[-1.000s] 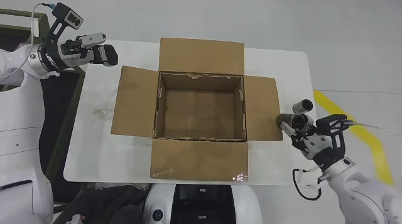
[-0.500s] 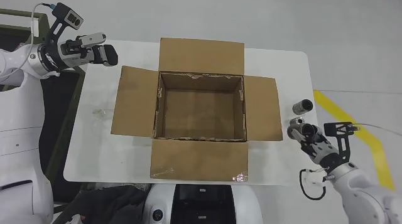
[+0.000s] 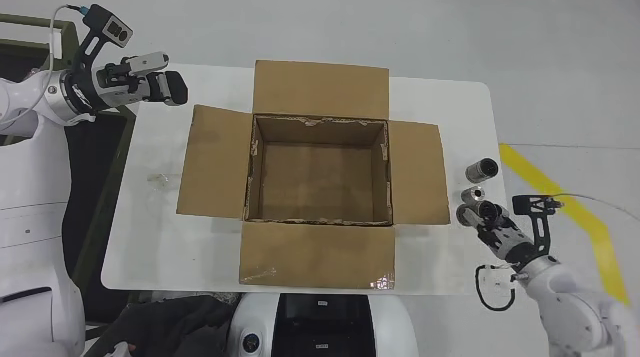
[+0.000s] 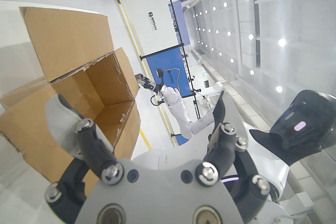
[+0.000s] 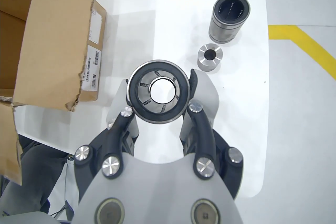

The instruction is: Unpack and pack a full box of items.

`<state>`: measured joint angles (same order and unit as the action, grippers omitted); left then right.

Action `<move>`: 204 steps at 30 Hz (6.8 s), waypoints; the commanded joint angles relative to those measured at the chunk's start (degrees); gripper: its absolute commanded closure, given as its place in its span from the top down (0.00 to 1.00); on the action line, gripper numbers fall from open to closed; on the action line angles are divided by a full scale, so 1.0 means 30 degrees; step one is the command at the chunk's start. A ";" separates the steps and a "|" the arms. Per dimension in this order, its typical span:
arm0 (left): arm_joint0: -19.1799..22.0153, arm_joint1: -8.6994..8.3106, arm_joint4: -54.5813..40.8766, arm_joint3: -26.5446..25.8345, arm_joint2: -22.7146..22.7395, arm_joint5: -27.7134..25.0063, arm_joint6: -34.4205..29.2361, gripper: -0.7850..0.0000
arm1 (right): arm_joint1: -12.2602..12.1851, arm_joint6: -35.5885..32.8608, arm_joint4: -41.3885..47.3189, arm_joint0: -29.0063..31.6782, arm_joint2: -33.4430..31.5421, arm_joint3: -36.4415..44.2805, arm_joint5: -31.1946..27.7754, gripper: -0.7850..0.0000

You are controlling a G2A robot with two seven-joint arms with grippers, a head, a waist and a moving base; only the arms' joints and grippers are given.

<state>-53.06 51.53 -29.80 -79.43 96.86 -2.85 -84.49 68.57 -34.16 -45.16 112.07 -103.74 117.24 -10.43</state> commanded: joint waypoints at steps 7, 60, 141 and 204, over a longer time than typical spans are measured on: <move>0.0000 0.0000 0.0000 0.0000 0.0000 0.0000 0.0000 1.00 | -0.0061 -0.0171 0.0002 -0.1050 0.0422 -0.1728 0.0272 0.00; 0.0000 0.0000 0.0000 0.0000 0.0000 0.0000 0.0000 1.00 | -0.0316 0.0828 -0.1080 0.0320 0.0337 -0.1131 0.2316 0.86; 0.0000 0.0000 0.0000 0.0000 0.0000 0.0000 0.0000 1.00 | -0.0392 0.1682 -0.5288 -0.0780 0.2935 0.5801 0.3197 0.00; 0.0000 0.0000 0.0000 0.0000 0.0000 0.0000 0.0000 1.00 | 0.3870 -0.3603 -0.0290 -2.3009 2.2157 -1.3246 0.1086 0.00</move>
<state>-53.06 51.53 -29.80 -79.43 96.86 -2.85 -84.49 80.00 -44.96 -46.04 43.21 -37.51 77.95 -7.13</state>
